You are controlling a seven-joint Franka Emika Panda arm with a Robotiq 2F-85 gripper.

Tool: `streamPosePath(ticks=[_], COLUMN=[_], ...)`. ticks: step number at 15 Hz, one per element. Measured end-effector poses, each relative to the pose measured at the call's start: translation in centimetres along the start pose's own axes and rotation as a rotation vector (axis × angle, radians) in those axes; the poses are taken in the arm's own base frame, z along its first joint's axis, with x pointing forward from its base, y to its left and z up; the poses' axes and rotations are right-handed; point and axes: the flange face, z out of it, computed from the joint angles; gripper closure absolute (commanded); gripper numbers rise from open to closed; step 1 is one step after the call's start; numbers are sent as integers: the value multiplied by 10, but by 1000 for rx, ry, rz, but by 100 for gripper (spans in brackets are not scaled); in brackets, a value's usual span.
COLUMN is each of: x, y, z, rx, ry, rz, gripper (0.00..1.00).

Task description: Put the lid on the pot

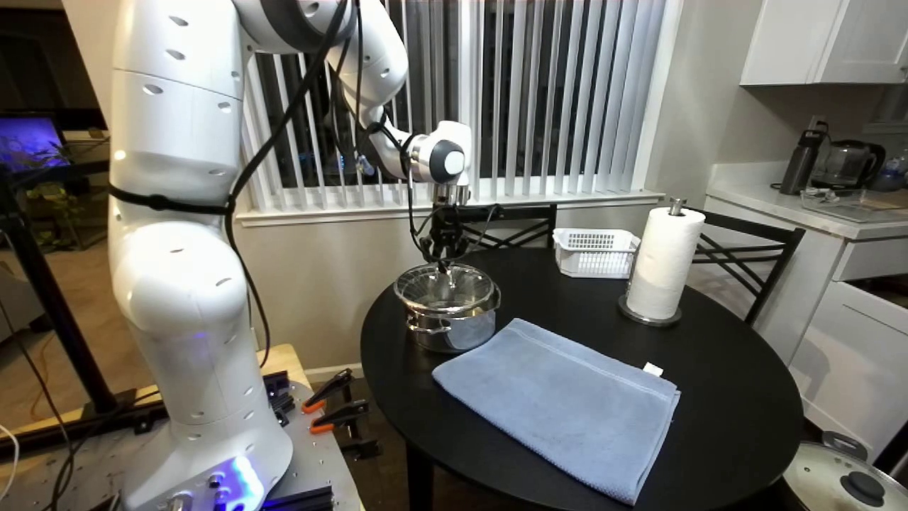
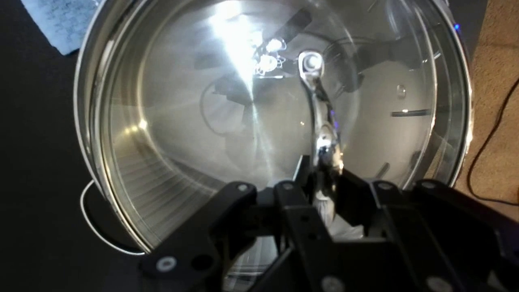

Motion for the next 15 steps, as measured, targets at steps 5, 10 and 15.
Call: streamPosePath(ticks=[5,10,15], x=[-4,-6,-6], y=[3,9,10], z=[0,-7,-18], rx=[10,-19,-44], ry=[24,40,50], rz=[4,13,15], gripper=[64,33,2])
